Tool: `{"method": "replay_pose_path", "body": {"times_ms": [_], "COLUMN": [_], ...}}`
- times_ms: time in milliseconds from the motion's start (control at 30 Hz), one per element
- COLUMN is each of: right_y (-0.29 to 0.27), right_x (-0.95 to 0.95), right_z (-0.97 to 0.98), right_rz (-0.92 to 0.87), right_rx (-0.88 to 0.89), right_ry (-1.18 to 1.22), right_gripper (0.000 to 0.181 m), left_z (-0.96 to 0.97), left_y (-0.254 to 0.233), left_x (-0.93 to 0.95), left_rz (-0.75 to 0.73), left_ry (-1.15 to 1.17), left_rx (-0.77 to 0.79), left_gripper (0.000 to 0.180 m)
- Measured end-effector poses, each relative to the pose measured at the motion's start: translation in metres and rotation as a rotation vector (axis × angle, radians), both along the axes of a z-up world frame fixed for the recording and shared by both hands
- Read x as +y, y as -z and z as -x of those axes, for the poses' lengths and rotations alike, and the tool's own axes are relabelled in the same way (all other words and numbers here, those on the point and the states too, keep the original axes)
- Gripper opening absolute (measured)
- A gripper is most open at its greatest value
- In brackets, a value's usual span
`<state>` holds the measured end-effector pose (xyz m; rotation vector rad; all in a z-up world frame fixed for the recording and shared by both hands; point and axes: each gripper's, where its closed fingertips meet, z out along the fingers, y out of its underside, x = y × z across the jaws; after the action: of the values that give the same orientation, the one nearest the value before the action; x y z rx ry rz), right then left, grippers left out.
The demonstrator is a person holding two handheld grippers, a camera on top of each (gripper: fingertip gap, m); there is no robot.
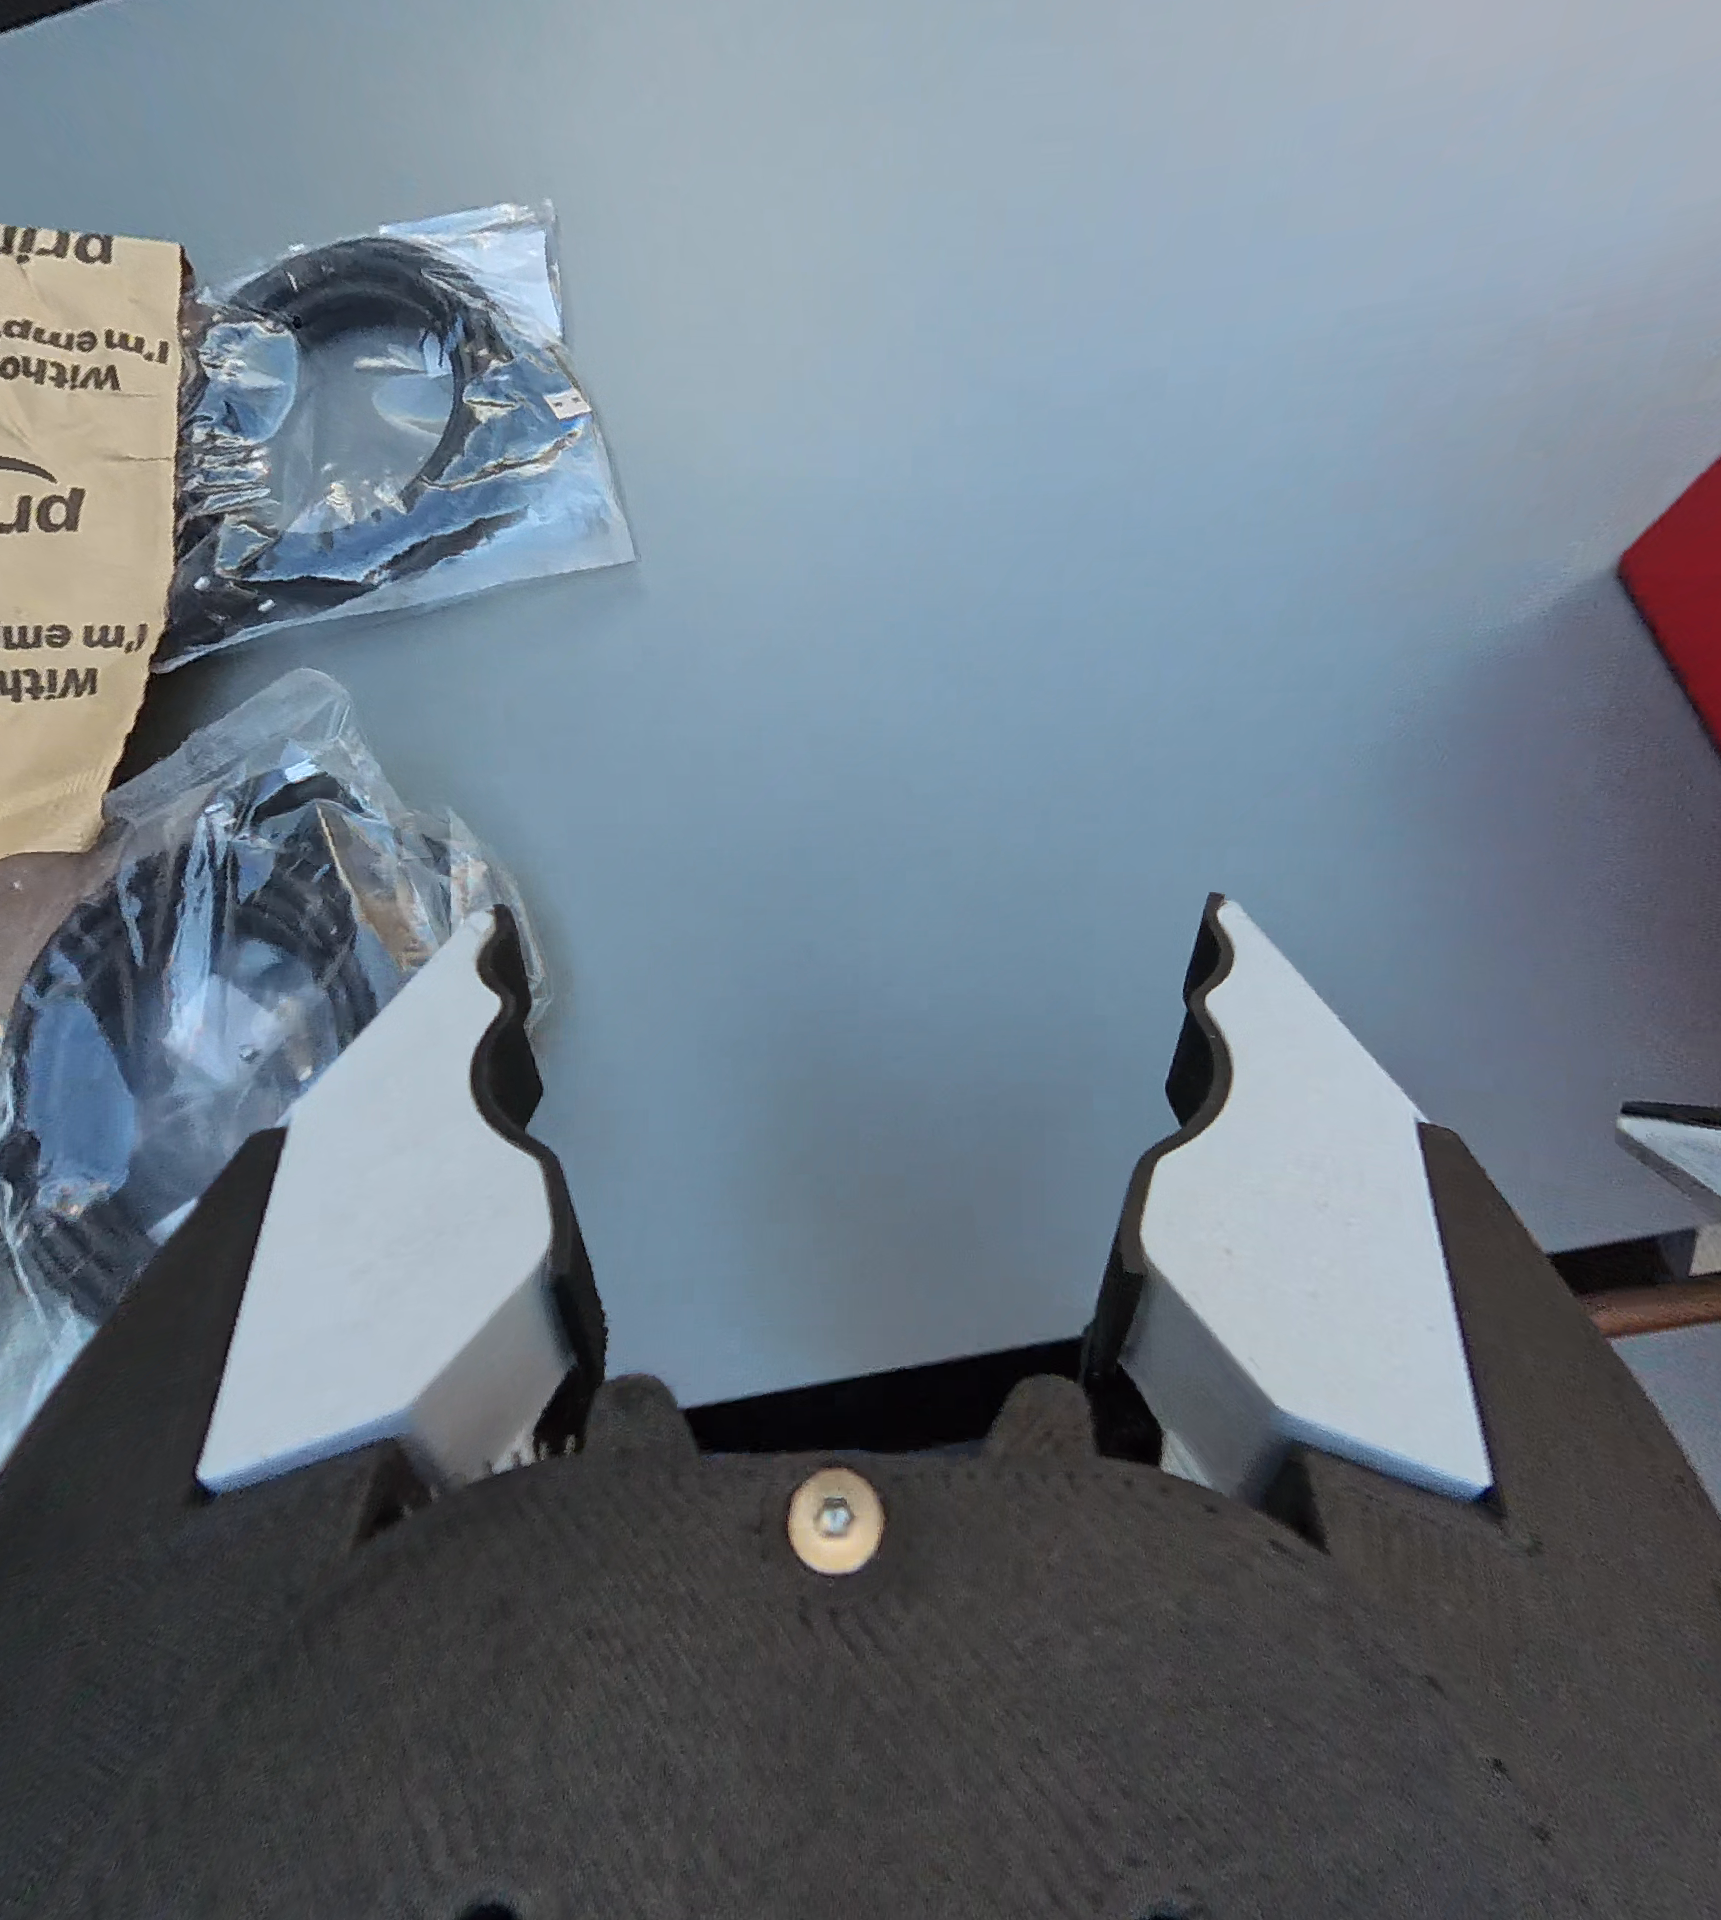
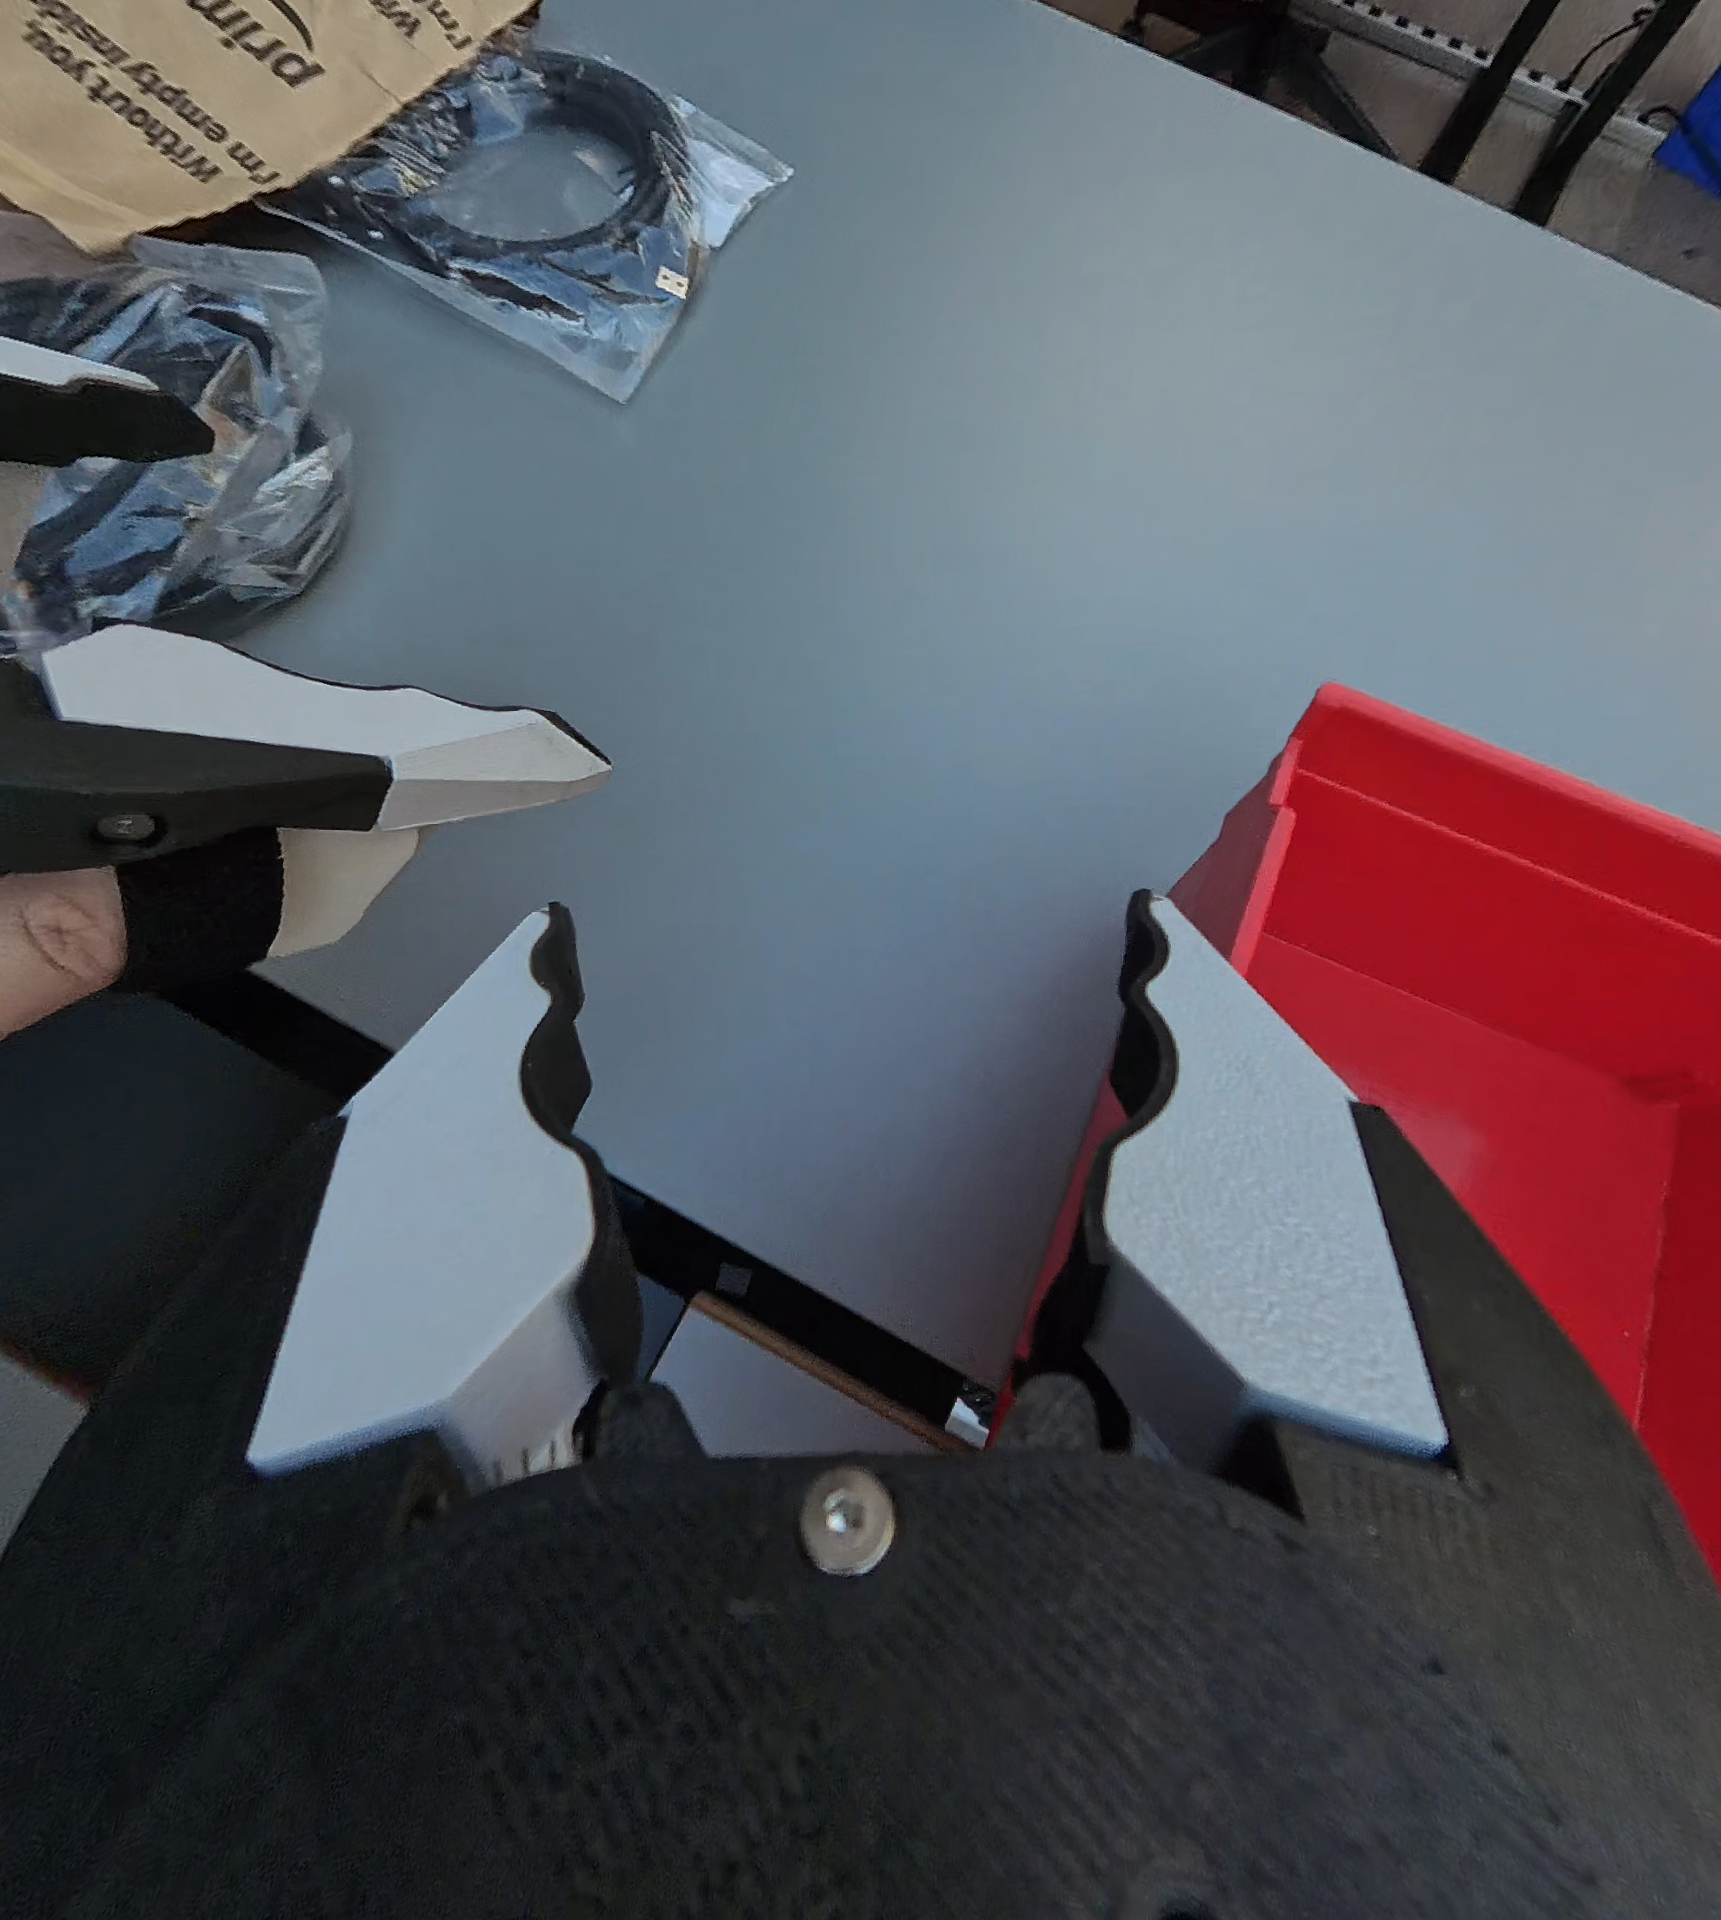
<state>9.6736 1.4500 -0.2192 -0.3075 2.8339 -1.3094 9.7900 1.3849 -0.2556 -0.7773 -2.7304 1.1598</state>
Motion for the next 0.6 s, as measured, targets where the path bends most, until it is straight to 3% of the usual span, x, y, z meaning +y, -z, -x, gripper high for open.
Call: {"method": "replay_pose_path", "body": {"times_ms": [67, 133, 333, 600], "right_y": [0.008, 0.013, 0.047, 0.069], "right_x": [-0.016, -0.028, -0.035, -0.044], "right_z": [0.000, -0.003, 0.005, 0.012], "right_rz": [0.002, 0.022, -0.076, -0.121], "right_rx": [0.044, 0.064, 0.078, 0.035], "right_ry": [0.026, 0.033, 0.154, 0.253], "right_gripper": [0.094, 0.072, 0.075, 0.080], "left_z": [0.001, 0.004, 0.015, 0.026], "left_y": [0.018, 0.037, 0.069, 0.075], "left_x": [-0.014, -0.020, -0.030, -0.045], "left_rz": [-0.032, -0.088, -0.159, -0.177], "left_ry": [0.020, 0.047, 0.110, 0.154], "left_rx": [-0.008, -0.011, -0.025, 0.036], "left_gripper": [0.123, 0.120, 0.119, 0.117]}}
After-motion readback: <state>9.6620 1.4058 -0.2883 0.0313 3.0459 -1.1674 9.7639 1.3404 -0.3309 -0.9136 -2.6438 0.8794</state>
